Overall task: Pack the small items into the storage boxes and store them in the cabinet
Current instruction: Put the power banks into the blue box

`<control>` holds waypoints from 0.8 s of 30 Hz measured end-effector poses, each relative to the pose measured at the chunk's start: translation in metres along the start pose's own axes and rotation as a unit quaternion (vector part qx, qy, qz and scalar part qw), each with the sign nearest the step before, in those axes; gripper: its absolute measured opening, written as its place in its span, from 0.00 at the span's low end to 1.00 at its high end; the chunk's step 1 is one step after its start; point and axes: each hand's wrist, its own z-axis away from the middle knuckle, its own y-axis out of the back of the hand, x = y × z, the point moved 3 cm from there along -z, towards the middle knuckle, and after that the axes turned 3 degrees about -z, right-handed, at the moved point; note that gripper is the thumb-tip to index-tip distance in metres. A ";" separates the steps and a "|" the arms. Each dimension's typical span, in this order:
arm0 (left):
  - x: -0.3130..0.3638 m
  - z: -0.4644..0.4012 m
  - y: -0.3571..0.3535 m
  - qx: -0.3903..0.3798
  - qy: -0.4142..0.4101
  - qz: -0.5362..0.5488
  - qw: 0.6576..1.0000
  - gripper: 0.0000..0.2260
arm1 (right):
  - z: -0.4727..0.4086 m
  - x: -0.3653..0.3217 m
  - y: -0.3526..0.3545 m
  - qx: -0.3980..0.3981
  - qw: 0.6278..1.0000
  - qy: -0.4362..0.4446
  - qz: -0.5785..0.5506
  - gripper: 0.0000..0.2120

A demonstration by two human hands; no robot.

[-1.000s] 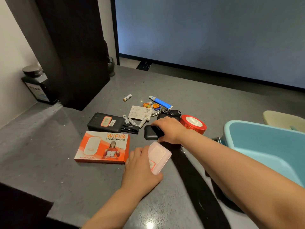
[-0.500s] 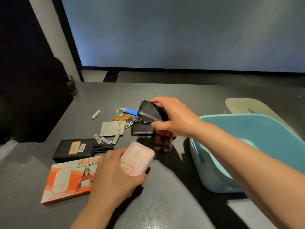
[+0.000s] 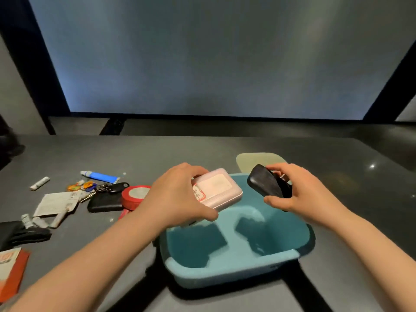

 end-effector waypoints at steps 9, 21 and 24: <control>0.007 -0.048 -0.090 -0.148 0.058 -0.137 0.978 0.24 | -0.009 0.033 -0.026 -0.056 0.997 -0.052 0.033 0.35; -0.009 -0.063 -0.137 -0.248 0.050 -0.179 0.951 0.27 | -0.038 0.033 -0.098 -0.265 0.932 -0.138 0.204 0.18; -0.014 -0.062 -0.143 -0.260 0.045 -0.185 0.946 0.30 | -0.045 0.036 -0.115 -0.301 0.916 -0.169 0.205 0.17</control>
